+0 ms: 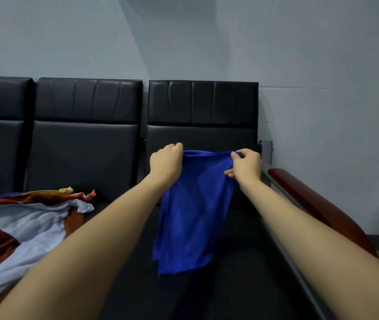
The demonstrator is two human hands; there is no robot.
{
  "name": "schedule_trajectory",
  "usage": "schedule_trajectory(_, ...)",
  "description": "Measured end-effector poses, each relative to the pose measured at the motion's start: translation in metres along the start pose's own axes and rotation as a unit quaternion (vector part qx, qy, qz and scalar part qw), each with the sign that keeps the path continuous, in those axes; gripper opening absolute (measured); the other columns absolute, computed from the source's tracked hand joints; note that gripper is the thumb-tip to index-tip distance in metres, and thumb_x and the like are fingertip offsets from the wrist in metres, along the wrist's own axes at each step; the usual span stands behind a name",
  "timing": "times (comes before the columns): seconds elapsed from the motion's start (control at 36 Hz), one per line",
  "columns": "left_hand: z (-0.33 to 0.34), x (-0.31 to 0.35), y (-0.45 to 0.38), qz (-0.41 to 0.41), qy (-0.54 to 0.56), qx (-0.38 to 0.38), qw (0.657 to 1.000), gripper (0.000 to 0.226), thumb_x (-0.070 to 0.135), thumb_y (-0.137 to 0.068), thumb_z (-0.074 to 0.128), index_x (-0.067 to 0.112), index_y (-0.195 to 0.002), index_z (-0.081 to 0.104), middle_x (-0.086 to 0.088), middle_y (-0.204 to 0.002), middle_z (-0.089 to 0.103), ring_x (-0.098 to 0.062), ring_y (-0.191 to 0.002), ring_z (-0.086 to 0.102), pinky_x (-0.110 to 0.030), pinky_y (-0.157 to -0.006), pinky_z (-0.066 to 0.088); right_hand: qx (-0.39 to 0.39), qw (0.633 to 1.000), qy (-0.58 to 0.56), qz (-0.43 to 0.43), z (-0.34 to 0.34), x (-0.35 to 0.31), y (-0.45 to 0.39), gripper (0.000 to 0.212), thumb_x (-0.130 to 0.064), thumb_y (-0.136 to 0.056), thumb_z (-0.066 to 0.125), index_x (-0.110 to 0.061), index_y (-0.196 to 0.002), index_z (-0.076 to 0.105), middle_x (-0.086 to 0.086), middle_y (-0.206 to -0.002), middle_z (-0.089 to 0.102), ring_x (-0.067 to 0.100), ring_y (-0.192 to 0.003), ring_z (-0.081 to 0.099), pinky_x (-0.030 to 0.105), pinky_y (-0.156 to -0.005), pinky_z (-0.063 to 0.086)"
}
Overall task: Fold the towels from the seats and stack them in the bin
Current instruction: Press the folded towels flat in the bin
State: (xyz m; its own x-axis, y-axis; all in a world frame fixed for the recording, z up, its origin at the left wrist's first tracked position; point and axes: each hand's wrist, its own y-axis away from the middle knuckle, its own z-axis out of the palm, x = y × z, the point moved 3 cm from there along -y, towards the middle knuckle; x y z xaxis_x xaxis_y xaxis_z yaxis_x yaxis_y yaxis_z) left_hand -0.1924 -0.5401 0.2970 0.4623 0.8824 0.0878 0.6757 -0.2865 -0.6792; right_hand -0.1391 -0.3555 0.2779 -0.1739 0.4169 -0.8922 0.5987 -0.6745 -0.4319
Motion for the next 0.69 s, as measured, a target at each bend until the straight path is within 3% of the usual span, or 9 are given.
schedule_trajectory(0.17, 0.015, -0.005, -0.02, -0.055, 0.142, 0.02, 0.988, 0.026, -0.005, -0.089, 0.032, 0.003, -0.1, 0.053, -0.012, -0.099, 0.056, -0.028, -0.082, 0.052, -0.038, -0.067, 0.043, 0.013, 0.998, -0.054, -0.025, 0.017, 0.003, -0.014, 0.014, -0.011, -0.098, 0.046, -0.014, -0.096, 0.059, 0.003, -0.093, 0.063, 0.018, -0.083, 0.066, 0.03, -0.074, 0.055)
schedule_trajectory(0.31, 0.025, -0.012, -0.02, -0.06, 0.283, 0.026, 0.957, 0.025, -0.004, -0.09, 0.036, 0.006, -0.104, 0.055, -0.007, -0.107, 0.055, -0.022, -0.092, 0.053, -0.035, -0.079, 0.049, 0.012, 0.996, -0.066, -0.061, 0.021, 0.009, -0.015, 0.016, -0.009, -0.099, 0.043, -0.017, -0.097, 0.057, -0.005, -0.091, 0.058, 0.007, -0.082, 0.057, 0.014, -0.064, 0.041)
schedule_trajectory(0.39, 0.035, -0.015, -0.004, -0.047, 0.298, 0.007, 0.954, 0.021, -0.002, -0.09, 0.04, 0.007, -0.101, 0.056, -0.005, -0.106, 0.055, -0.02, -0.09, 0.053, -0.031, -0.076, 0.047, -0.001, 0.996, -0.067, -0.052, 0.016, 0.021, -0.005, 0.018, -0.007, -0.097, 0.043, -0.015, -0.095, 0.058, -0.006, -0.088, 0.059, 0.006, -0.08, 0.056, 0.015, -0.063, 0.041)
schedule_trajectory(0.56, 0.055, -0.015, 0.045, -0.052, 0.287, -0.048, 0.955, 0.016, 0.008, -0.087, 0.05, 0.008, -0.099, 0.06, -0.005, -0.1, 0.06, -0.023, -0.091, 0.056, -0.038, -0.082, 0.048, -0.025, 0.999, -0.043, 0.008, 0.0, 0.057, 0.025, 0.018, -0.007, -0.092, 0.044, -0.014, -0.086, 0.06, -0.004, -0.077, 0.058, 0.014, -0.075, 0.056, 0.025, -0.063, 0.044)
schedule_trajectory(0.61, 0.058, -0.015, 0.059, -0.074, 0.307, -0.066, 0.947, 0.013, 0.012, -0.087, 0.051, 0.009, -0.096, 0.06, -0.003, -0.089, 0.062, -0.022, -0.084, 0.058, -0.037, -0.076, 0.049, -0.022, 0.999, -0.017, 0.022, -0.005, 0.066, 0.034, 0.019, -0.008, -0.091, 0.044, -0.011, -0.084, 0.062, -0.003, -0.072, 0.056, 0.014, -0.073, 0.052, 0.025, -0.062, 0.041)
schedule_trajectory(0.69, 0.064, -0.013, 0.08, -0.107, 0.333, -0.102, 0.931, 0.009, 0.015, -0.088, 0.051, 0.01, -0.09, 0.059, 0.001, -0.076, 0.059, -0.015, -0.071, 0.055, -0.026, -0.058, 0.044, -0.012, 0.999, 0.028, 0.04, -0.011, 0.08, 0.05, 0.026, -0.013, -0.089, 0.047, -0.015, -0.064, 0.055, -0.003, -0.061, 0.048, 0.017, -0.073, 0.047, 0.037, -0.085, 0.042)
